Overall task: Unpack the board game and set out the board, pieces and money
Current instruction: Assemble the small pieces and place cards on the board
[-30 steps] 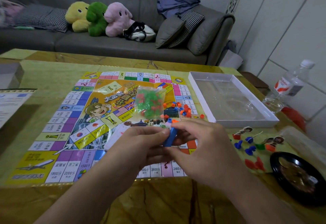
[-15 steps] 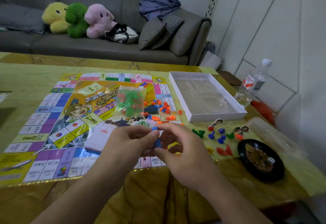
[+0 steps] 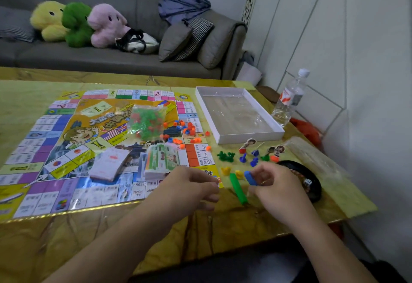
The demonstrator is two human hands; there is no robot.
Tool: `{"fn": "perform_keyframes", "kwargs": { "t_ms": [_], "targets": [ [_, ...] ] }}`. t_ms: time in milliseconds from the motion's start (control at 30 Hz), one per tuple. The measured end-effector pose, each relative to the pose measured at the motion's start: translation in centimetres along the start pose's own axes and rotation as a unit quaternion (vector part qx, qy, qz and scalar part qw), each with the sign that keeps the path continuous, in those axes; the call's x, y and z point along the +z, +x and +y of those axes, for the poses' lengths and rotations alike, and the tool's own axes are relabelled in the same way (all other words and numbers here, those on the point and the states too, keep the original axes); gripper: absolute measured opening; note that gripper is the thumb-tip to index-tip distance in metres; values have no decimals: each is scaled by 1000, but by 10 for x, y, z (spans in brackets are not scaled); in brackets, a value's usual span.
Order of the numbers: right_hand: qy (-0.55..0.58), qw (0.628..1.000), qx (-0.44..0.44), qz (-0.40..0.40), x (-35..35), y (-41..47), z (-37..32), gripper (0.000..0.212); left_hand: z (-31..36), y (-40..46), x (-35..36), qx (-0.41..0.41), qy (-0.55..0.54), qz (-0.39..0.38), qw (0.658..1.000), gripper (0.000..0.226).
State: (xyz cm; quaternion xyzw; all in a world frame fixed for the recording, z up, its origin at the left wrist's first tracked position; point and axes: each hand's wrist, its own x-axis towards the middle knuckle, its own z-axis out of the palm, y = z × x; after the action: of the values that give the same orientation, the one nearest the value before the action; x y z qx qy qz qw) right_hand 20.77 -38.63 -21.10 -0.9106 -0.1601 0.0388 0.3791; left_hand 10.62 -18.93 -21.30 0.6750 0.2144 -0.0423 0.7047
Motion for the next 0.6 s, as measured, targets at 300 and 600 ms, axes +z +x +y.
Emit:
{"fn": "perform_keyframes", "kwargs": {
  "t_ms": [300,600],
  "targets": [
    [-18,991,-126,-33,32,-22,-51,21,7,-4,8,65,1,26,998,38],
    [-57,977,-183,-92,71,72,-107,11,27,18,-67,-10,-159,184,970,29]
  ]
}}
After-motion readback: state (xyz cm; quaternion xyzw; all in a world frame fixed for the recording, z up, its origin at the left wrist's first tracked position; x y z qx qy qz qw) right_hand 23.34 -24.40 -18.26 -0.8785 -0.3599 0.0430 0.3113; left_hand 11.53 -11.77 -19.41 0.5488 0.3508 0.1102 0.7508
